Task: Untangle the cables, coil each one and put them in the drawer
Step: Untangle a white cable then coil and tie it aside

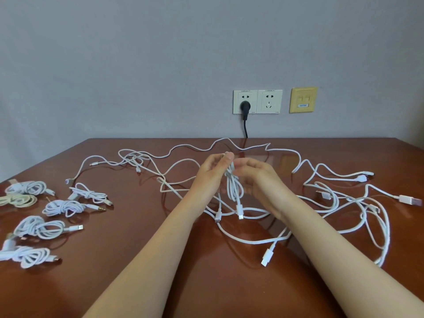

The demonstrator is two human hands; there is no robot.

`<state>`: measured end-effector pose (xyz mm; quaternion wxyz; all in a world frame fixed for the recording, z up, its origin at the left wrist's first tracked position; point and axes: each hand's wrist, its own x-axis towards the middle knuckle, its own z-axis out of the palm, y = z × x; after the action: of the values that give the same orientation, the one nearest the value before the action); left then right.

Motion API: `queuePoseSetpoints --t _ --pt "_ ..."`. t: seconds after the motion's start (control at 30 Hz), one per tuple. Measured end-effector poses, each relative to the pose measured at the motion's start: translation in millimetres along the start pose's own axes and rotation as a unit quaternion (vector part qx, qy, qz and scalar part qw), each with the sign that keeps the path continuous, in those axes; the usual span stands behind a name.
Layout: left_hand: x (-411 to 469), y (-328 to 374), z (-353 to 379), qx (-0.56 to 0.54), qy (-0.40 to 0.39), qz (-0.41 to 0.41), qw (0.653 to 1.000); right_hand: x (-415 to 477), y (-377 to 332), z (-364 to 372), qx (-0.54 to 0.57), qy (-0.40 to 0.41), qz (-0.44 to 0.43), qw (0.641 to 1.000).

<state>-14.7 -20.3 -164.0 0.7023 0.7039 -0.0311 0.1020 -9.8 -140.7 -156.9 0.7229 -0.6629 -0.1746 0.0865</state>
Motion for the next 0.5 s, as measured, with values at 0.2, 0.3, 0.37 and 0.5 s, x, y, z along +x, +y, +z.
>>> queuePoseSetpoints --t 0.2,0.3,0.37,0.5 --pt "-2 10 -3 -0.066 0.008 -0.010 0.998 -4 -2 4 -0.073 0.025 -0.052 0.996" --pt "-4 14 -3 -0.048 0.022 0.012 0.999 -5 -4 8 -0.072 0.055 -0.077 0.993" --pt "-6 19 -6 -0.074 0.038 0.013 0.996 -6 -4 12 -0.060 0.074 -0.082 0.992" --pt "-15 26 -22 -0.114 0.063 0.012 0.991 -5 0 17 -0.074 0.084 -0.081 0.990"
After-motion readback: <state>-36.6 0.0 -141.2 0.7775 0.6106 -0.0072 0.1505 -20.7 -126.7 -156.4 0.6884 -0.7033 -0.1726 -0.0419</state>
